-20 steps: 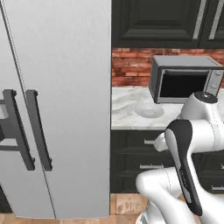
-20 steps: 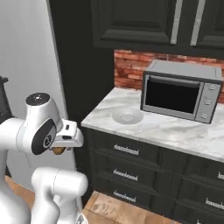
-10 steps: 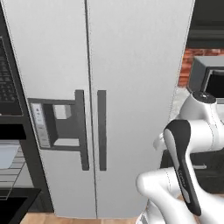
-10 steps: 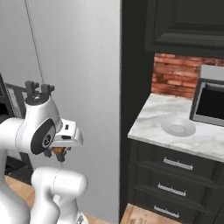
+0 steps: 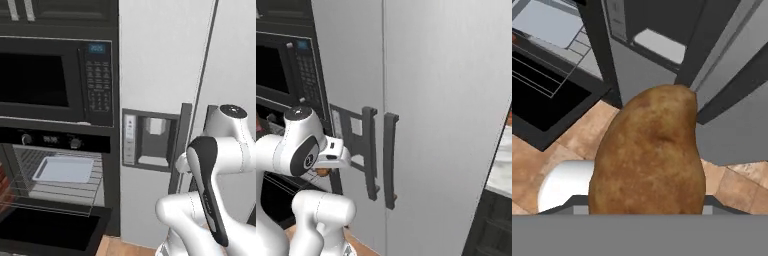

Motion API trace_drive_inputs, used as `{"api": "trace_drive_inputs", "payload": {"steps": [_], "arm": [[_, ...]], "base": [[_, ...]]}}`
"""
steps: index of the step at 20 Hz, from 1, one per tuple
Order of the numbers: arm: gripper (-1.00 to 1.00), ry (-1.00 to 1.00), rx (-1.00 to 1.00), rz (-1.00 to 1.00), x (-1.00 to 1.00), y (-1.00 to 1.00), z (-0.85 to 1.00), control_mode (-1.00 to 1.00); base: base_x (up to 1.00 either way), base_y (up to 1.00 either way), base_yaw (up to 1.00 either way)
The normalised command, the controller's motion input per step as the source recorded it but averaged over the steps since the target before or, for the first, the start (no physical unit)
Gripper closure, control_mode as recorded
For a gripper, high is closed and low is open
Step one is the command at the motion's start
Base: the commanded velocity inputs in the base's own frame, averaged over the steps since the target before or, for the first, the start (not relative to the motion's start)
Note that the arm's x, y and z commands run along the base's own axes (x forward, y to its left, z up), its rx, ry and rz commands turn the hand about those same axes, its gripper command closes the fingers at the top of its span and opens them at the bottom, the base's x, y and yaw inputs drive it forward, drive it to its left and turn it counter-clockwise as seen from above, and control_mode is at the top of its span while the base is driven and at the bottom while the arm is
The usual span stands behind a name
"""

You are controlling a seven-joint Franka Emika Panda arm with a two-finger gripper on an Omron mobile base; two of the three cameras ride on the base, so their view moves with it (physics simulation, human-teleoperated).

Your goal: Place the potato on the rack of the oven.

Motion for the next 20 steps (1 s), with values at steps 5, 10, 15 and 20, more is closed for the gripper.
{"api": "trace_drive_inputs", "payload": {"steps": [5,10,15,20], "arm": [[1.00,0.00,0.00,0.00,0.00,0.00,0.00,1.00],[1.00,0.00,0.00,0.00,0.00,0.00,0.00,1.00],[1.00,0.00,0.00,0.00,0.00,0.00,0.00,1.00],[1.00,0.00,0.00,0.00,0.00,0.00,0.00,1.00]], "base": [[0.64,0.29,0.03],[0.73,0.18,0.05],[0.66,0.29,0.01],[0.15,0.72,-0.01]]}}
